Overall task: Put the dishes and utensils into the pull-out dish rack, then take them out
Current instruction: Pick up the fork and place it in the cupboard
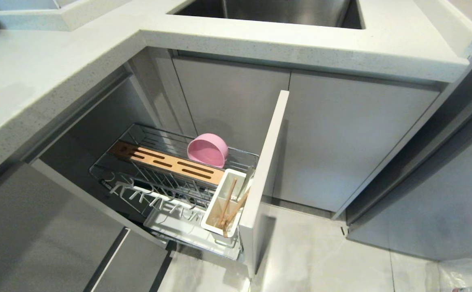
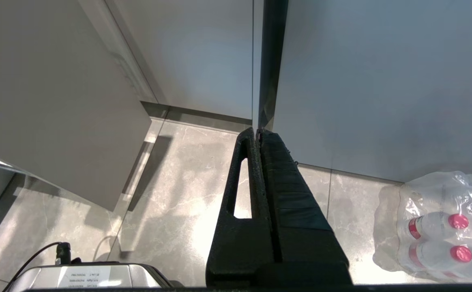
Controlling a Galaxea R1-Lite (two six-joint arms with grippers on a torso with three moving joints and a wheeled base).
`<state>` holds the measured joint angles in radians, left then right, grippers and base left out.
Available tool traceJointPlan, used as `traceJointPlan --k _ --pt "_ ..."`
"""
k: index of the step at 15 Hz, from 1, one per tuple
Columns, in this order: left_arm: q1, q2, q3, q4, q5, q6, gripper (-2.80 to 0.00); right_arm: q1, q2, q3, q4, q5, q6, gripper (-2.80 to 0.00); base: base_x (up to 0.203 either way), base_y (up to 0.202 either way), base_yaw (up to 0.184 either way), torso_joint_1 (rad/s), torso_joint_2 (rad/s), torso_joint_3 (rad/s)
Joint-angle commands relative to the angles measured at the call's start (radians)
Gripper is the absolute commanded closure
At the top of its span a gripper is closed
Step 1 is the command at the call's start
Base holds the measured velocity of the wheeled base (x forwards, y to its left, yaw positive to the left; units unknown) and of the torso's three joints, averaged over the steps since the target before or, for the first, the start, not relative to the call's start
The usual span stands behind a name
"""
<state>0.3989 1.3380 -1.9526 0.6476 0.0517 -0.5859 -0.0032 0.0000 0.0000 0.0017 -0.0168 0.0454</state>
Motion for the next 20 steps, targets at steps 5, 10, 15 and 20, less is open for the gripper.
traceJointPlan --k 5,10,15,20 --pt "-0.259 -0.133 0.028 -0.023 -0.098 0.028 0.0 0.0 0.0 0.002 0.0 0.0 0.0 0.0 0.0 0.0 0.0 0.0 0.0 0.0" --pt "-0.56 -0.156 0.188 -0.05 -0.119 0.025 0.0 0.0 0.0 0.002 0.0 0.0 0.001 0.0 0.0 0.0 0.0 0.0 0.0 0.0" --pt "-0.86 -0.139 0.372 -0.059 -0.122 0.032 0.0 0.0 0.0 0.002 0.0 0.0 0.001 0.0 0.0 0.0 0.0 0.0 0.0 0.0" --pt "-0.982 0.057 0.419 -0.023 -0.124 0.016 0.0 0.0 0.0 0.002 0.0 0.0 -0.001 0.0 0.0 0.0 0.0 0.0 0.0 0.0"
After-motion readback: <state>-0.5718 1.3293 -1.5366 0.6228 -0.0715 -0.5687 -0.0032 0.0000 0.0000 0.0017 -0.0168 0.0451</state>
